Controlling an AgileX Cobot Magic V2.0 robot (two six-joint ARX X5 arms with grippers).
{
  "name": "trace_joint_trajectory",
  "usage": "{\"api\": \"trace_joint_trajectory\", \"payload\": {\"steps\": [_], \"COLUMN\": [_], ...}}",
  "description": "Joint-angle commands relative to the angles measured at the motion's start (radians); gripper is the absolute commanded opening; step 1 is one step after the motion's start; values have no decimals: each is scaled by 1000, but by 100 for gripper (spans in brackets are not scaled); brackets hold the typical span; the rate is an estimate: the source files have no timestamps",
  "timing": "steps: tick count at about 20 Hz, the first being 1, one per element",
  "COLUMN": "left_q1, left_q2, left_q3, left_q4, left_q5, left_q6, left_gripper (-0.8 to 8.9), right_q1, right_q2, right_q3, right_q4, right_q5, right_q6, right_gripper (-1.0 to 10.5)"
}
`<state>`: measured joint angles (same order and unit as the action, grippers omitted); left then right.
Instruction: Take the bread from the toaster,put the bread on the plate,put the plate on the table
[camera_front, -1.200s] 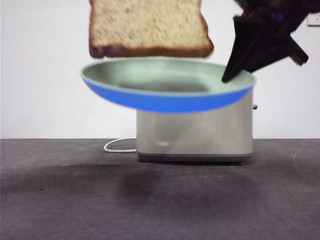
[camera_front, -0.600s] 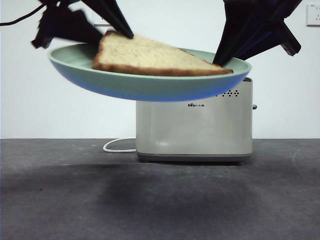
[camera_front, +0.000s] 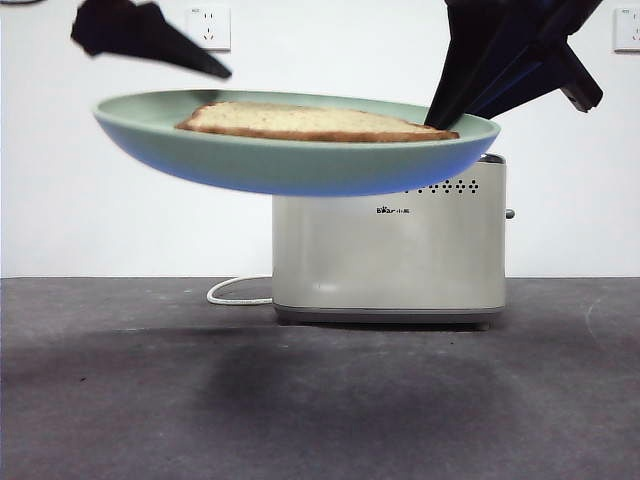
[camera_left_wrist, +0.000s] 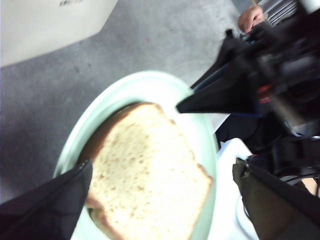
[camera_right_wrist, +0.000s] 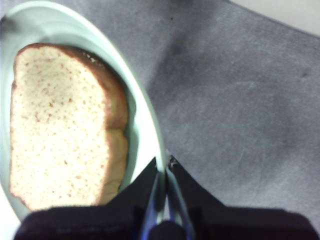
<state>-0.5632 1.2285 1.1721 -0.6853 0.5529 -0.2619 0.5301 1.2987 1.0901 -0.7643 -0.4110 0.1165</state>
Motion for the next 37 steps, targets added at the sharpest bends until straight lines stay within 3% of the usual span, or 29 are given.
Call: {"api": "trace_joint_trajectory", "payload": {"steps": [1, 6, 7, 12, 16, 19, 25, 29, 37], "left_q1": [0, 0, 0, 0, 0, 0, 0, 0, 0], "left_q2": [3, -28, -44, -195, -306, -357, -373, -372, -372], "left_q3": [63, 232, 261, 331, 331, 331, 331, 331, 331], "left_q4": [-44, -172, -187, -258, -361, -371, -372, -371, -378], "left_q5": [-1, -2, -2, -85, -199, -237, -237, -237, -236], "left_q6": [39, 107, 122, 193, 242, 241, 242, 245, 245], "left_gripper": [471, 463, 423, 3, -8, -8, -8, -8, -8], "right_q1": [1, -11, -27, -200, -359, -409, -411, -407, -323], "right_q2": [-6, -8, -8, -8, 5, 46, 158, 229, 386], "right_q3": [-4, -4, -4, -4, -4, -6, -100, -132, -132], "right_q4": [8, 8, 8, 6, -63, -98, -19, 34, 153], "right_q5": [-10, -7, -5, -7, -5, -6, -11, -63, -55], "right_q6": [7, 7, 7, -3, -79, -118, -121, -122, -105], "right_gripper": [-17, -17, -17, -17, -17, -17, -17, -17, -17]}}
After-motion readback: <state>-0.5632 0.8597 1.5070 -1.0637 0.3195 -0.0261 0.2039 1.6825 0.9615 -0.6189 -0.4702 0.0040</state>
